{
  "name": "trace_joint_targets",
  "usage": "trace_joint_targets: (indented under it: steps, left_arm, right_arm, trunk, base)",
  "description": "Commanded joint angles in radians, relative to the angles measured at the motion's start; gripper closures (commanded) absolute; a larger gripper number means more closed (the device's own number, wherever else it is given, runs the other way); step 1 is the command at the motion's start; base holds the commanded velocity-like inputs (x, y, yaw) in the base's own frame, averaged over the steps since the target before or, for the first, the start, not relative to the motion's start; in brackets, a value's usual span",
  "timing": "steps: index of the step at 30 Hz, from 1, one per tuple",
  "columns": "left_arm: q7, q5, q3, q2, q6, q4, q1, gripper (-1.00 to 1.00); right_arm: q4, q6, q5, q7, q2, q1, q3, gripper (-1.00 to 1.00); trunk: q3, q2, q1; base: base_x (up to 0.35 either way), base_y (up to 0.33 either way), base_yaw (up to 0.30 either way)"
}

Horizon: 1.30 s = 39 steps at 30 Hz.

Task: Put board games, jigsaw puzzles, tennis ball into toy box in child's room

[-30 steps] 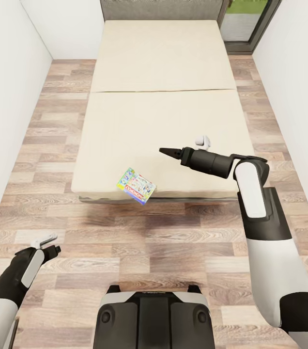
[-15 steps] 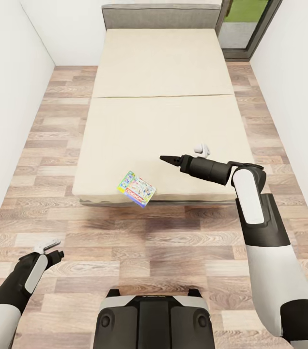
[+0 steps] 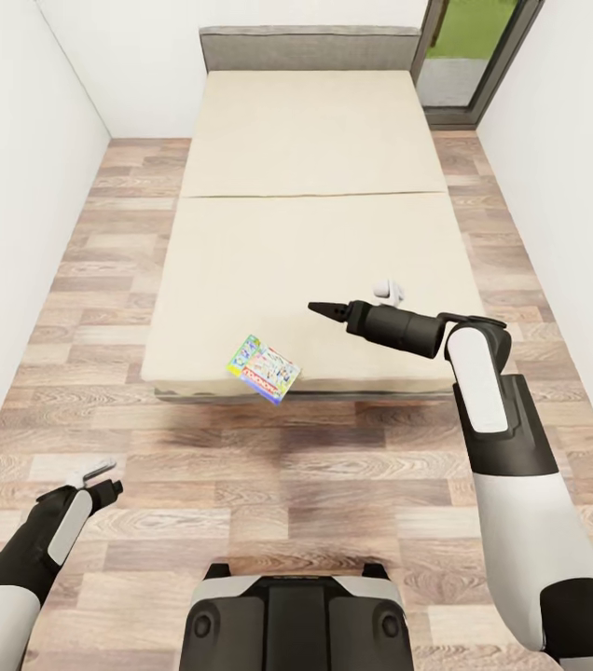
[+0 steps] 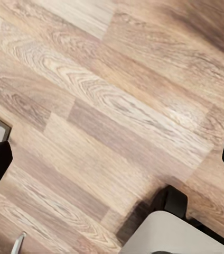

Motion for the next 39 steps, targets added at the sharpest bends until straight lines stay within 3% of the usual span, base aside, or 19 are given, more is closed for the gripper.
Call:
trace_joint_targets:
  steps: [1, 13, 23, 39]
  left_arm:
    - [0.008, 0.01, -0.001, 0.0, 0.001, -0.002, 0.0, -1.0]
    - [0.008, 0.008, -0.002, -0.001, -0.012, -0.002, 0.001, -1.0]
    - [0.008, 0.008, -0.002, -0.002, -0.027, -0.002, 0.004, -1.0]
    - [0.008, 0.008, -0.002, -0.002, -0.031, -0.002, 0.005, -1.0]
  right_arm:
    - [0.0, 0.002, 0.011, 0.01, 0.0, 0.001, 0.0, -1.0]
    - [-0.001, 0.002, 0.012, 0.01, 0.001, 0.057, -0.002, -1.0]
    - [-0.002, 0.002, 0.012, 0.011, 0.0, 0.063, -0.003, -1.0]
    - [-0.024, 0.004, 0.011, 0.013, -0.014, 0.128, -0.017, -1.0]
  trunk:
    - [0.001, -0.002, 0.001]
    - [0.021, -0.002, 0.001]
    - [0.037, -0.002, 0.001]
    - [0.064, -0.002, 0.001]
  base:
    - [0.0, 0.0, 0.0]
    - [0.0, 0.0, 0.0]
    - [0.0, 0.0, 0.0]
    - [0.0, 0.0, 0.0]
